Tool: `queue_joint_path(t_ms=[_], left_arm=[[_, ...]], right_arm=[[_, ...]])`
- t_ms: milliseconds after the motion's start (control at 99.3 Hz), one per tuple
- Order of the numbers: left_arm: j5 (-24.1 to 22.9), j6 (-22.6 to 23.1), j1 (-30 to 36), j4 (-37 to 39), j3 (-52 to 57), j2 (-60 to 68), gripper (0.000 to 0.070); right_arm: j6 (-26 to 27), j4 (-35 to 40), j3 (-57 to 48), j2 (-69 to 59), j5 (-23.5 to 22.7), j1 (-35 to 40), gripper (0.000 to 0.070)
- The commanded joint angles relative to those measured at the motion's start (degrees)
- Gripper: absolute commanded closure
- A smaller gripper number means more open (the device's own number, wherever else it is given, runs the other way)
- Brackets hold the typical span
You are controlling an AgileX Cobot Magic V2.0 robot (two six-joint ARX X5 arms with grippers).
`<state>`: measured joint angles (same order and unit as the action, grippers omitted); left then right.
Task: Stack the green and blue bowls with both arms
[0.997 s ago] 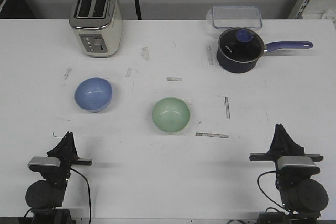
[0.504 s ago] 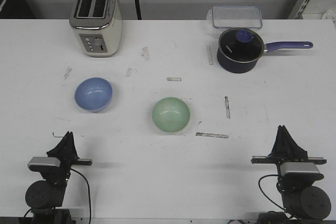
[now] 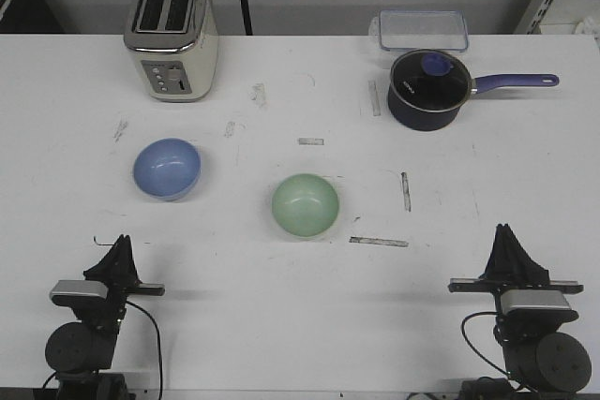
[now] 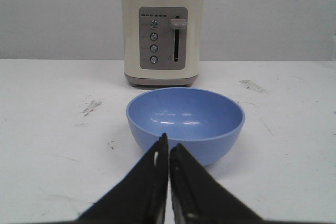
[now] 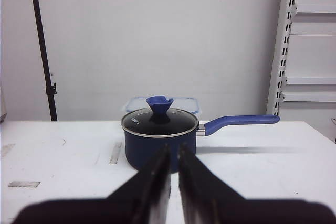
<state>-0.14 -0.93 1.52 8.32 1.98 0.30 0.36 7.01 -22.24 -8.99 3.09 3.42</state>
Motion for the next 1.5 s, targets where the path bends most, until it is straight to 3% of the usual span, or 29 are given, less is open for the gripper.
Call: queue_joint_path(t_ms=[0, 332, 886, 1078, 1239, 1410, 1491], left_arm=[[-0.1, -0.1, -0.1, 0.7, 0.2, 0.1, 0.0699], [-0.1, 0.3, -0.1, -3.2, 11.3, 9.7, 0.0699], [-0.1, -0.2, 0.3, -16.4, 42.2, 43.5, 0.0698], [0.3, -0.1, 1.3, -25.8, 51.1, 53.5, 0.0698], [0.4, -0.3, 1.3, -38.4, 61.2, 62.9, 0.0698], [0.5, -8.0, -0.4, -49.8, 71.1, 72.2, 0.0698], [3.6, -9.7, -2.1, -52.4, 74.1, 75.8, 0.0698]], right_arm=[[-0.2, -0.8, -0.1, 0.0, -0.1, 0.0, 0.0682], [-0.2, -0.8, -0.1, 0.0, -0.1, 0.0, 0.0682], [-0.2, -0.8, -0.1, 0.0, -0.1, 0.0, 0.0682], [-0.2, -0.8, -0.1, 0.0, -0.1, 0.0, 0.0682], [-0.2, -0.8, -0.1, 0.0, -0.1, 0.0, 0.0683], [-0.2, -0.8, -0.1, 0.0, -0.1, 0.0, 0.0682], [-0.2, -0.8, -0.1, 0.0, -0.1, 0.0, 0.0682]])
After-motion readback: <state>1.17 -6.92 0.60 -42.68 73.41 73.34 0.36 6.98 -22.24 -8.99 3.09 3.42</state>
